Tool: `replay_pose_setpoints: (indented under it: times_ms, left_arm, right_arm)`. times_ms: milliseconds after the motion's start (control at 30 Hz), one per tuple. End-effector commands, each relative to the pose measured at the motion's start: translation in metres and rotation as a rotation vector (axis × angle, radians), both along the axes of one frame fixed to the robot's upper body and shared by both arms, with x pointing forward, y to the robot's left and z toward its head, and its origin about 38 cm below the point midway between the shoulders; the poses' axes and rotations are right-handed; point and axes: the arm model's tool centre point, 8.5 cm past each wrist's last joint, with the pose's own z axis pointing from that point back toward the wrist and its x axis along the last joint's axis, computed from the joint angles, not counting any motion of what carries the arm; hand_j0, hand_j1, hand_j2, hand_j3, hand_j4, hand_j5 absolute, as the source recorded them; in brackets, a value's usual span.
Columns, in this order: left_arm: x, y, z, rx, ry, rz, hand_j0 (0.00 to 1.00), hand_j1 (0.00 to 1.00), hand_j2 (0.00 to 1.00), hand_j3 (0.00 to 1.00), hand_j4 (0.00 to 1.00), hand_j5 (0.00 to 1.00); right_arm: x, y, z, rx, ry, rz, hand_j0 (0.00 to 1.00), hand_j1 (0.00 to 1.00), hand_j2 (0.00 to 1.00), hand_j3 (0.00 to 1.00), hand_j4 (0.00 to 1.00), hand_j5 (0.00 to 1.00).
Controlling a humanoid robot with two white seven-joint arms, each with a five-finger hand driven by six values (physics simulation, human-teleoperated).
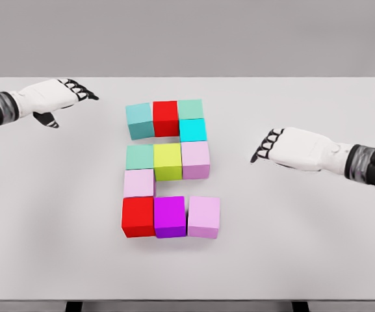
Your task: Assemble the squares on the desktop into the number 2
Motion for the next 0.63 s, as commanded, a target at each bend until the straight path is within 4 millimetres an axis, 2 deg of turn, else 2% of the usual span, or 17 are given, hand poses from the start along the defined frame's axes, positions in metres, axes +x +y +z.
replay_pose_setpoints:
  times_ms: [0,33,133,167,333,367,467,600]
  left_arm:
    - [0.000,0.001,0.001,-0.008,-0.001,0.005,1.00,1.00,1.00,1.00,1.00,1.00]
    - [0.000,0.001,0.002,-0.009,-0.005,0.003,1.00,1.00,1.00,1.00,1.00,1.00]
    - [0.000,0.002,0.001,-0.002,-0.003,0.006,1.00,1.00,1.00,1.00,1.00,1.00]
    - [0.000,0.002,0.001,-0.001,-0.002,0.006,1.00,1.00,1.00,1.00,1.00,1.00]
    - [0.000,0.006,0.001,0.000,-0.001,0.013,1.00,1.00,1.00,1.00,1.00,1.00]
    - [-0.003,0.014,0.001,0.010,0.001,0.025,1.00,1.00,1.00,1.00,1.00,1.00]
    - [-0.004,0.017,0.001,0.009,0.002,0.030,1.00,1.00,1.00,1.00,1.00,1.00]
    - [-0.007,0.036,0.005,0.022,0.000,0.062,1.00,1.00,1.00,1.00,1.00,1.00]
  right_arm:
    - [0.004,-0.023,0.036,0.066,-0.078,-0.059,0.91,0.91,0.91,0.91,0.91,0.91]
    - [0.001,-0.035,0.039,0.095,-0.080,-0.090,0.99,0.99,0.99,0.99,0.99,0.99]
    - [-0.016,-0.084,0.051,0.236,-0.098,-0.222,1.00,1.00,1.00,1.00,1.00,1.00]
    - [-0.020,-0.090,0.049,0.256,-0.088,-0.236,1.00,1.00,1.00,1.00,1.00,1.00]
    - [-0.022,-0.093,0.045,0.264,-0.076,-0.249,1.00,1.00,1.00,1.00,1.00,1.00]
    - [-0.022,-0.094,0.044,0.264,-0.075,-0.250,1.00,1.00,1.00,1.00,1.00,1.00]
    - [-0.022,-0.094,0.044,0.264,-0.075,-0.250,1.00,1.00,1.00,1.00,1.00,1.00]
    - [-0.022,-0.094,0.044,0.264,-0.073,-0.250,1.00,1.00,1.00,1.00,1.00,1.00]
